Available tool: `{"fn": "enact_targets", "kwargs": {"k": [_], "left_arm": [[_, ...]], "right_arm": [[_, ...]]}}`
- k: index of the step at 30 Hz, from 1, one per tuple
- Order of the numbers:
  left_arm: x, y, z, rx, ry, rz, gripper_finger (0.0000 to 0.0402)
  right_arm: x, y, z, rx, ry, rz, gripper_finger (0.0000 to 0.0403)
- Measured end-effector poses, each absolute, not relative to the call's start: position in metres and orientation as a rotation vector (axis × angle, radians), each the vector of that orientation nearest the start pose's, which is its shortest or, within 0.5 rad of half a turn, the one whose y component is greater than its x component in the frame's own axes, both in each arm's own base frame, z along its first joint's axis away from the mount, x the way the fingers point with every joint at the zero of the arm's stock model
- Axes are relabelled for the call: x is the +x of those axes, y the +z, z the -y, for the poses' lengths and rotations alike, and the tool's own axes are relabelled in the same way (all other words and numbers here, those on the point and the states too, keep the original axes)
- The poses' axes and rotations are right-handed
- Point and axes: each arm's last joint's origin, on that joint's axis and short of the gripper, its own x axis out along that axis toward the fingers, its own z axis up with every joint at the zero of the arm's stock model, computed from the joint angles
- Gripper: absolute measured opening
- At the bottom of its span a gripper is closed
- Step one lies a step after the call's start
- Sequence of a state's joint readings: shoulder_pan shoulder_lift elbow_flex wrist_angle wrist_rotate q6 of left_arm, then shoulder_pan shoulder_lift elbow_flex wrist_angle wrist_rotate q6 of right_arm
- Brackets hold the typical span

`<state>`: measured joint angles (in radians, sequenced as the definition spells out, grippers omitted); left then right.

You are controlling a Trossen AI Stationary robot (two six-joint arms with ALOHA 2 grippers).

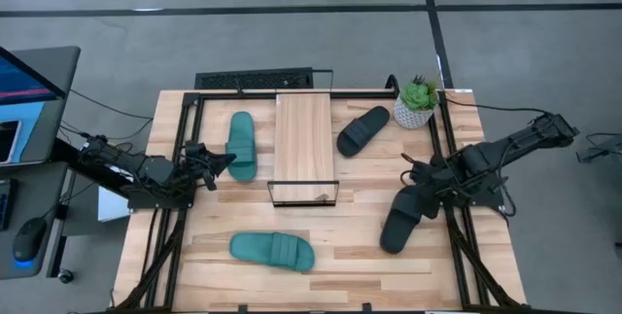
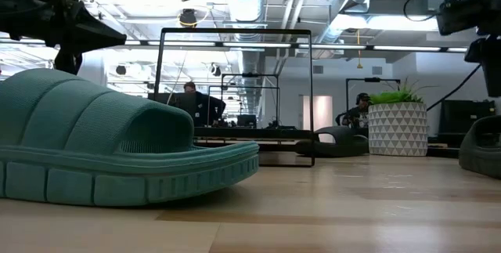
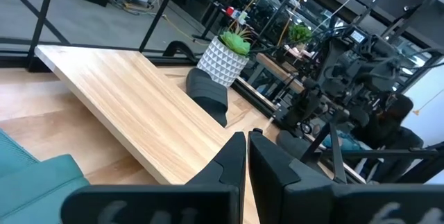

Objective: Pick and place slides into the shelf
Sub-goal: Put the bottom black slides on the shelf

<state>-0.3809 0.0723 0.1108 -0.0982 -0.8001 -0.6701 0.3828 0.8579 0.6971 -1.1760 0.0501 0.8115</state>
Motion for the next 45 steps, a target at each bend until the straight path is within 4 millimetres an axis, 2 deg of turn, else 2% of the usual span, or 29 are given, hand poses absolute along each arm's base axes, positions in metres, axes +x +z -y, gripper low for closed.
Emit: {"fn": "enact_targets", "kwargs": {"k": [7, 15, 25, 36, 45], "left_arm": [[0.088, 0.187, 0.013, -0.639, 0.419, 0.095, 0.0006], [0.088, 0.187, 0.013, -0.652, 0.418, 0.098, 0.0006], [0.089, 0.187, 0.014, -0.680, 0.386, 0.091, 0.0006], [0.089, 0.187, 0.014, -0.714, 0.383, 0.097, 0.0006], [0.089, 0.187, 0.015, -0.725, 0.359, 0.089, 0.0006]], "right_arm": [[0.120, 0.219, -0.050, 0.441, -0.197, -1.420, 0.0272], [0.133, 0.216, -0.052, 0.470, -0.112, -1.417, 0.0272], [0.142, 0.208, -0.030, 0.433, -0.096, -1.496, 0.0272], [0.150, 0.201, -0.003, 0.567, 0.064, -1.534, 0.0272], [0.155, 0.188, 0.014, 0.673, 0.133, -1.615, 0.0272]]}}
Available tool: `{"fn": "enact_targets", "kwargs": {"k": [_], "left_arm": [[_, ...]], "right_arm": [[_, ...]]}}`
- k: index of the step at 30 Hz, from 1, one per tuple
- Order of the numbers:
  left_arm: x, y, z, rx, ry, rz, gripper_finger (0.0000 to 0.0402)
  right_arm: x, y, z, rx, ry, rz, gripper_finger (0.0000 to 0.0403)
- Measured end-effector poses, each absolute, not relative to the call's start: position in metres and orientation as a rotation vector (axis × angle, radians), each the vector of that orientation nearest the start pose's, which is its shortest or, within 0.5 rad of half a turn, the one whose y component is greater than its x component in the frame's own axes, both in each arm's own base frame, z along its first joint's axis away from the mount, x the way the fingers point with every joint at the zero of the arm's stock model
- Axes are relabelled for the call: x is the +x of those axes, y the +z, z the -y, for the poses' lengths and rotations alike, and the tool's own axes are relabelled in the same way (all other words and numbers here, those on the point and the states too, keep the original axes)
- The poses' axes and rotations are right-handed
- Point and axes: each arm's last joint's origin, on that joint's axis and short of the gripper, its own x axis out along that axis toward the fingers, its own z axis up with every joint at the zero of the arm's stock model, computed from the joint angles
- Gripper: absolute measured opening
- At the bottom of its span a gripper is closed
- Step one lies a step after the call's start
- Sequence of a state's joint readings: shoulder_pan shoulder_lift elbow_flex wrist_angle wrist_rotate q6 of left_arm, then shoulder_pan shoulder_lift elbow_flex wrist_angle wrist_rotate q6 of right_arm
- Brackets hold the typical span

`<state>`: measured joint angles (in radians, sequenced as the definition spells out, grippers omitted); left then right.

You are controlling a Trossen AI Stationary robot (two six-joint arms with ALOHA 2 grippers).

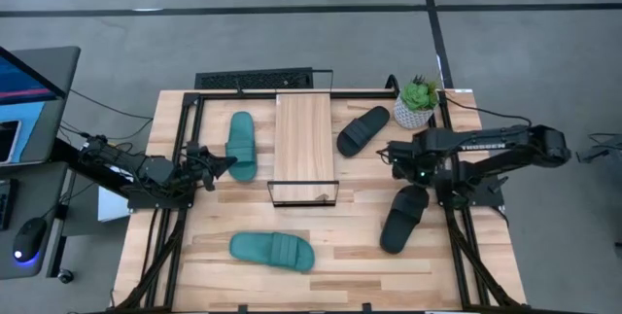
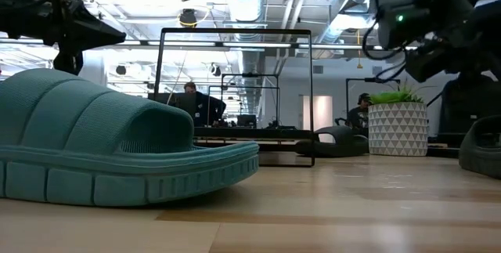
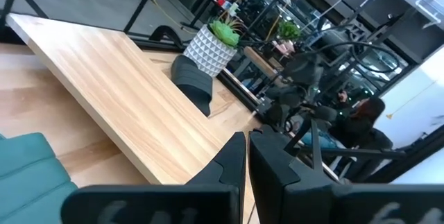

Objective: Pick and place slides into the shelf
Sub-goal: Put the bottom black slides on the shelf

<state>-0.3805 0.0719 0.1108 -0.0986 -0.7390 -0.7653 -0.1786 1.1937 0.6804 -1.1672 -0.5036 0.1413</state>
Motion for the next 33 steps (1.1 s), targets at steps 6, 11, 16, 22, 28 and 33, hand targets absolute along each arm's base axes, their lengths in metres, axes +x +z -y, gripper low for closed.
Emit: {"fn": "enact_targets", "kwargs": {"k": [6, 11, 16, 22, 28, 33], "left_arm": [[0.089, 0.187, 0.015, -0.725, 0.359, 0.088, 0.0006], [0.089, 0.187, 0.015, -0.725, 0.359, 0.088, 0.0006], [0.089, 0.187, 0.015, -0.725, 0.359, 0.088, 0.0006], [0.089, 0.187, 0.015, -0.724, 0.359, 0.087, 0.0006], [0.089, 0.186, 0.015, -0.722, 0.360, 0.086, 0.0006], [0.089, 0.186, 0.015, -0.717, 0.360, 0.086, 0.0006]], "right_arm": [[0.161, 0.178, 0.018, 0.708, 0.175, -1.666, 0.0272], [0.165, 0.171, 0.019, 0.726, 0.183, -1.696, 0.0272], [0.170, 0.166, 0.020, 0.727, 0.182, -1.700, 0.0272], [0.173, 0.163, 0.021, 0.721, 0.185, -1.681, 0.0272], [0.174, 0.164, 0.021, 0.718, 0.188, -1.676, 0.0262], [0.174, 0.164, 0.020, 0.730, 0.208, -1.669, 0.0209]]}}
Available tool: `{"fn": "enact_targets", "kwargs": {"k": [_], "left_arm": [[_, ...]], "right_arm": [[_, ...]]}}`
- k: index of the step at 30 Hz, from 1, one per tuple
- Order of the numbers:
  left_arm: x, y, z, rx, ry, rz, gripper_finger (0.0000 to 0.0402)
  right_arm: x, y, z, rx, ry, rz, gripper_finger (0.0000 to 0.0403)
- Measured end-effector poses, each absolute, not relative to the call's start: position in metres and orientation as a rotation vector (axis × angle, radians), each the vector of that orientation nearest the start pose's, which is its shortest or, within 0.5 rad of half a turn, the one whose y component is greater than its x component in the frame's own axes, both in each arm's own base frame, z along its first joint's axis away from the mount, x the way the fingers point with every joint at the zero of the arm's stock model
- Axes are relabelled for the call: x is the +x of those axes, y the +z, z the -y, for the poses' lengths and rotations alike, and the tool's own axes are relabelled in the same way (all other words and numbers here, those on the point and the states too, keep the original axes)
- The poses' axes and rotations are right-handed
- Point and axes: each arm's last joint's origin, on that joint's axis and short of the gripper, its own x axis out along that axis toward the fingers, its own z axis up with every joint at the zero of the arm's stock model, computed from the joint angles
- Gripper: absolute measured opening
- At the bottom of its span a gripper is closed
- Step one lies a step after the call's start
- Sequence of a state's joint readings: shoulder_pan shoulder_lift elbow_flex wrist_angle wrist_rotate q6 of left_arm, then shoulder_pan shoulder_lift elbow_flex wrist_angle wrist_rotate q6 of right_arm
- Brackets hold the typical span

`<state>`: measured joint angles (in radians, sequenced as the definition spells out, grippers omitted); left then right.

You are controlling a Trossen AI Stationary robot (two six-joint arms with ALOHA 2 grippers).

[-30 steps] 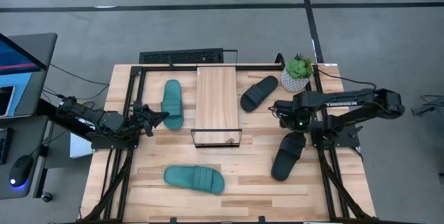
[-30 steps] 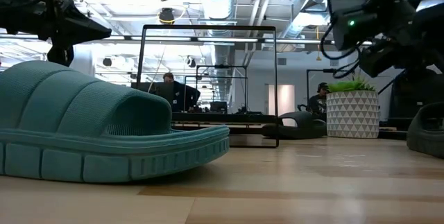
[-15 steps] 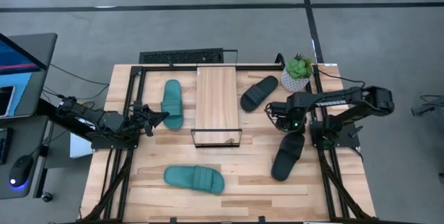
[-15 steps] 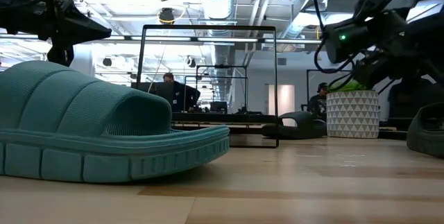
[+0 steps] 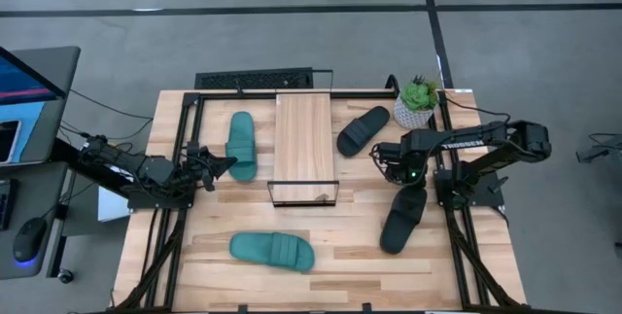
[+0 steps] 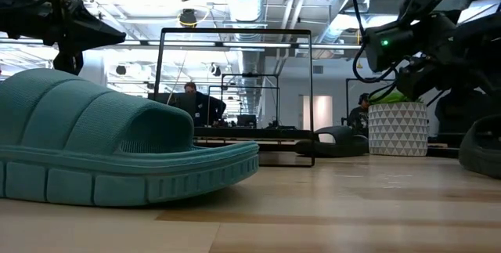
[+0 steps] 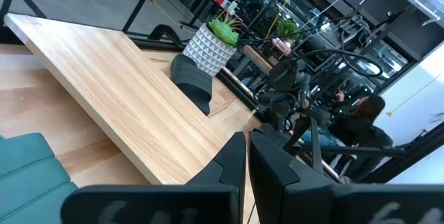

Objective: Pick and place slides into the shelf
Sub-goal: Put the bottom black slides on the shelf

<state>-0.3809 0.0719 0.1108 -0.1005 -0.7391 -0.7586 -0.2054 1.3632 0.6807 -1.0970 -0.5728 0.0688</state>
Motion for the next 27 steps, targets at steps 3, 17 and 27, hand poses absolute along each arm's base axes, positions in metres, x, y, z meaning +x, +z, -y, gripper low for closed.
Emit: {"fn": "enact_targets", "kwargs": {"k": [3, 17, 27], "left_arm": [[0.0891, 0.1864, 0.0146, -0.716, 0.360, 0.085, 0.0006], [0.0889, 0.1842, 0.0146, -0.703, 0.369, 0.066, 0.0006], [0.0888, 0.1826, 0.0145, -0.692, 0.375, 0.050, 0.0006]], "right_arm": [[0.1743, 0.1638, 0.0201, 0.734, 0.213, -1.664, 0.0165], [0.1751, 0.1642, 0.0193, 0.761, 0.229, -1.654, 0.0028], [0.1769, 0.1641, 0.0192, 0.768, 0.245, -1.632, 0.0005]]}}
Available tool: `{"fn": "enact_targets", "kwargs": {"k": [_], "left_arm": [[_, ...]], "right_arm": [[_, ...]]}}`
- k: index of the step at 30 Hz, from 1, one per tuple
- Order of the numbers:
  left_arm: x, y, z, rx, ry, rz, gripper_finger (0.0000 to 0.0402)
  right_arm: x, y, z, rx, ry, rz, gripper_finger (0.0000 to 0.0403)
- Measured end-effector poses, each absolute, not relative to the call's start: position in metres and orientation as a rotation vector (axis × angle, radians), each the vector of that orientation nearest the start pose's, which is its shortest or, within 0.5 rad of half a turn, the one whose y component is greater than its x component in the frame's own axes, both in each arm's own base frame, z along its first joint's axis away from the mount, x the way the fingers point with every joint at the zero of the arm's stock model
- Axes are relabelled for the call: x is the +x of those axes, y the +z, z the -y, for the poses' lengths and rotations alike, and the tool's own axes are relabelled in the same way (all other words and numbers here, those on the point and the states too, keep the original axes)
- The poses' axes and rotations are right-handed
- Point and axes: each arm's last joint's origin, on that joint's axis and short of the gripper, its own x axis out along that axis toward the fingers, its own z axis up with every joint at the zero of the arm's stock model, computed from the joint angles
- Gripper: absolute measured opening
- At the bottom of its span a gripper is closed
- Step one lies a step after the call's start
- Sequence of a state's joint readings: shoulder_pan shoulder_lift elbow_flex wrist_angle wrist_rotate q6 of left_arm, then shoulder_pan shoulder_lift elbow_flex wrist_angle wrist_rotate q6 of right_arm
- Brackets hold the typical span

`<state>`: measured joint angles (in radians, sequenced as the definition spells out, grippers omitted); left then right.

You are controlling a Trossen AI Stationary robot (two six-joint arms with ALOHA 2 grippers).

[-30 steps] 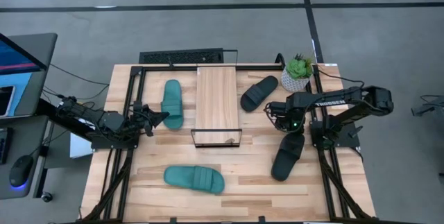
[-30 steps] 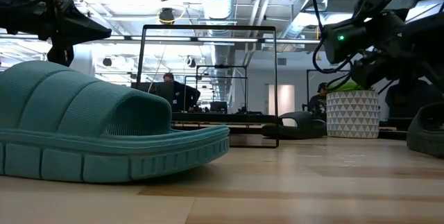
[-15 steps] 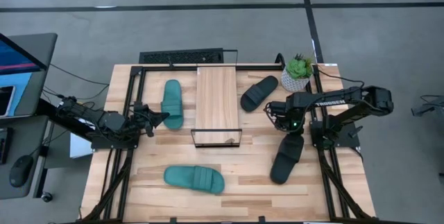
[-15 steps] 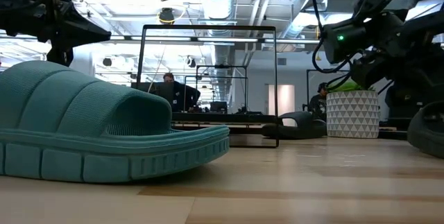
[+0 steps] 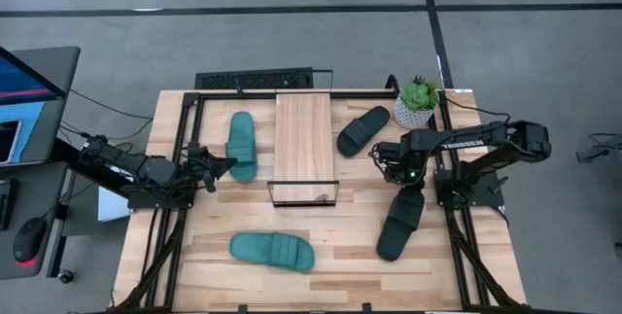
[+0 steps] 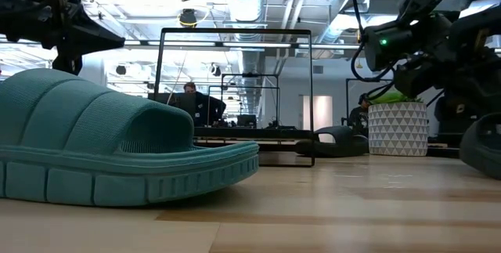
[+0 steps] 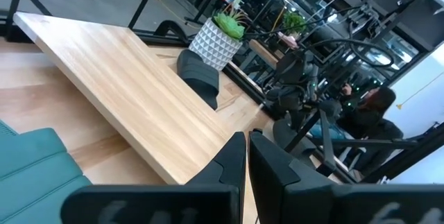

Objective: Pick and place slides into the shelf
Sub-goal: Put the bottom black slides on the shelf

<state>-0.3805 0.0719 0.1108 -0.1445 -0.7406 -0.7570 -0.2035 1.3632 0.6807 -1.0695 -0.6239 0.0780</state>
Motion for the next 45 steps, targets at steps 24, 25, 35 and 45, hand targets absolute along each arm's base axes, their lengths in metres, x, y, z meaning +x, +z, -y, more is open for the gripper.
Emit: {"fn": "enact_targets", "kwargs": {"k": [24, 25, 35, 45], "left_arm": [[0.089, 0.182, 0.014, -0.686, 0.378, 0.043, 0.0006], [0.089, 0.182, 0.014, -0.686, 0.378, 0.043, 0.0006], [0.089, 0.182, 0.014, -0.703, 0.376, 0.046, 0.0006], [0.090, 0.182, 0.018, -0.790, 0.253, 0.002, 0.0006]], "right_arm": [[0.168, 0.170, 0.014, 0.863, 0.422, -1.650, 0.0000], [0.167, 0.171, 0.014, 0.869, 0.440, -1.646, 0.0000], [0.168, 0.178, 0.020, 0.947, 0.548, -1.551, 0.0000], [0.167, 0.189, 0.036, 1.061, 0.603, -1.378, 0.0000]]}}
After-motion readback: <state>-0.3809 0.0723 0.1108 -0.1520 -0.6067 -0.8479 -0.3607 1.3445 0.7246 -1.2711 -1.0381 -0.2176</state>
